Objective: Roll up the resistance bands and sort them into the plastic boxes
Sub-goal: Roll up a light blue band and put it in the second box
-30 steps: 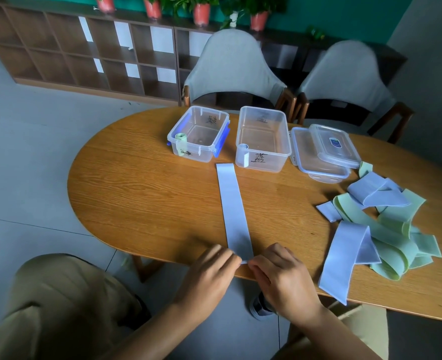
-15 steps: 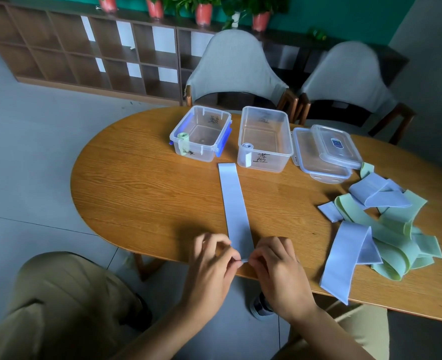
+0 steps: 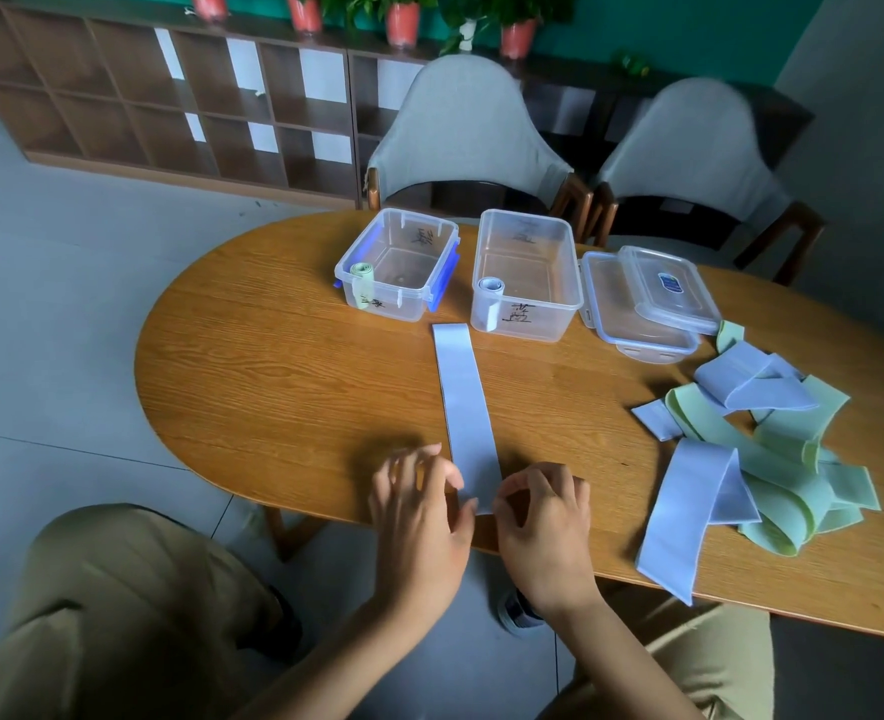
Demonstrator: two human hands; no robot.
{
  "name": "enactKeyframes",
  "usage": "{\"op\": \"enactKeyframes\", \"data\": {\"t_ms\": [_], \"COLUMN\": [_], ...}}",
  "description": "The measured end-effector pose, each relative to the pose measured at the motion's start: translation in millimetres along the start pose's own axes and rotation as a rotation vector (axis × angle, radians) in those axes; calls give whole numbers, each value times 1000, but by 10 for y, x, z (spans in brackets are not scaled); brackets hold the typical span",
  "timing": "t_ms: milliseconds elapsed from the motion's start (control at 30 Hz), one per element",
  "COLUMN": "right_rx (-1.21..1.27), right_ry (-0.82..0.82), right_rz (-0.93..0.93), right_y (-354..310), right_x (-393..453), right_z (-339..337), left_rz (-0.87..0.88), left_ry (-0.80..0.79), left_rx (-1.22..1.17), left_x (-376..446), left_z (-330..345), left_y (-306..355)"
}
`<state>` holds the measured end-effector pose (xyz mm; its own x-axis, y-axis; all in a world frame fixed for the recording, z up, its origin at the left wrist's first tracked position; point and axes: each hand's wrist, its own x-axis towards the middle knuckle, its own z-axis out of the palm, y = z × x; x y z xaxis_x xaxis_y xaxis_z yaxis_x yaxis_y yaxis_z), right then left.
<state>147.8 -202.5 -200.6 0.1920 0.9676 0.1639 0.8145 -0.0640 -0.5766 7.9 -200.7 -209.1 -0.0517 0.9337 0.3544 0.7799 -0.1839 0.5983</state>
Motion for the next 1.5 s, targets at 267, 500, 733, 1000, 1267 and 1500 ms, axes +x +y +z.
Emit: {"op": "enactKeyframes", "data": {"t_ms": [267,500,733,1000,1267,1500], "right_rx": [-94,-166,-175,-212,-189,-184], "right_ry": [16,55,104,59,71,77], "right_rz": [-30,-51,-72,-37,44,96], "right_y": [-33,-60,-79,-162,-247,-391], "right_x": [36,143,307,550,823,1184], "right_z": [99,194,291,383,483,546], "left_rz": [61,64,38,3,-14,-57], "left_ry": [40,68,47,78,80,100], "left_rx": [112,213,283,304,305,375], "left_x": [33,184,395,640,933,1297], "left_z": [62,143,232,369,437,544], "left_y": [41,39,8,26,-25,-134]}}
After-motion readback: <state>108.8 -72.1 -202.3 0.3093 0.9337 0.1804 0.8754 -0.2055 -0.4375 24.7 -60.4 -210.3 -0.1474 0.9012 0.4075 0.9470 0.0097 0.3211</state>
